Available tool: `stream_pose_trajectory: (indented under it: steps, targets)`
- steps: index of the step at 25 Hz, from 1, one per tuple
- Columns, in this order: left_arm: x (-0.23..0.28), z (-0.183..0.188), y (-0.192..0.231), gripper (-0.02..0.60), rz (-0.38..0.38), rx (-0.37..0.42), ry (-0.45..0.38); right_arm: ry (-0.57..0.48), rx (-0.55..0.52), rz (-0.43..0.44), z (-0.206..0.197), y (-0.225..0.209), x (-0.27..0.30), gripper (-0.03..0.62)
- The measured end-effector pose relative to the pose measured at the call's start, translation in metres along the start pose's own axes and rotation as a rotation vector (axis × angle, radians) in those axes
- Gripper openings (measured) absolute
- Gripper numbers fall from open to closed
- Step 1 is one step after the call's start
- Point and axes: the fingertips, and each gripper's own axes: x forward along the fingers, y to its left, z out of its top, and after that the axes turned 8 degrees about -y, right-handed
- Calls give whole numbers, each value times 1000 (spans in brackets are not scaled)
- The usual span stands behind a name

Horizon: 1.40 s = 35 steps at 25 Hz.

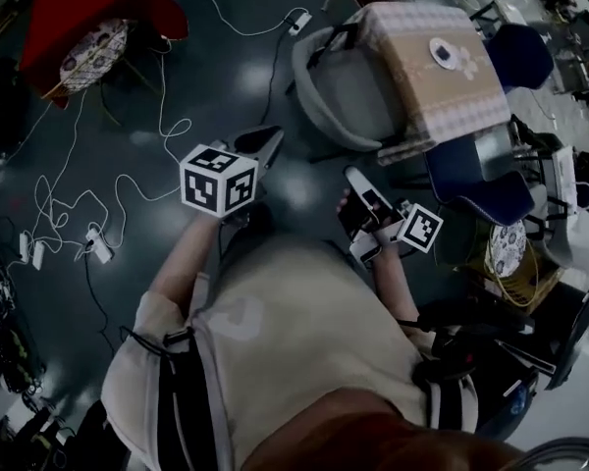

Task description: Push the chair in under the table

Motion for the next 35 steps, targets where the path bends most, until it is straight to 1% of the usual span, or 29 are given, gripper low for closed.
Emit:
stream_pose_trajectory:
  steps: [4, 6, 9, 12, 15, 21, 24, 26, 30, 32, 35]
  targets:
    - [-40, 12, 55, 8, 91, -64, -63, 127, -15, 25, -33, 9, 60, 12]
    - [-65, 10, 79, 8, 142, -87, -93, 198, -29, 38, -56, 13, 84, 12]
    - [-98, 4, 109, 8, 216, -132, -134, 306, -82, 35, -86, 14, 113, 12]
    - [-122, 3, 129, 8, 284, -182, -174, 404, -101, 20, -102, 10, 140, 12]
    - [-138, 6, 149, 8, 344, -201, -204, 473, -87, 33, -110, 10, 167, 12]
    - [-160, 22, 190, 8, 493, -236, -261, 619, -60, 71, -116, 3, 227, 12]
    - [-161, 32, 218, 8, 575, -266, -270, 695, -52, 93, -118, -5, 264, 12]
    - [-155, 44, 235, 8, 623, -293, -269, 734, -50, 101, -111, -10, 291, 12]
    - [-126, 74, 257, 8, 659, -281, -247, 756, -64, 135, -81, -17, 332, 12]
    - [-111, 89, 267, 8, 674, -265, -234, 749, -47, 136, -65, -27, 347, 12]
    - [-86, 118, 275, 8, 670, -225, -218, 735, -46, 141, -38, -41, 367, 12]
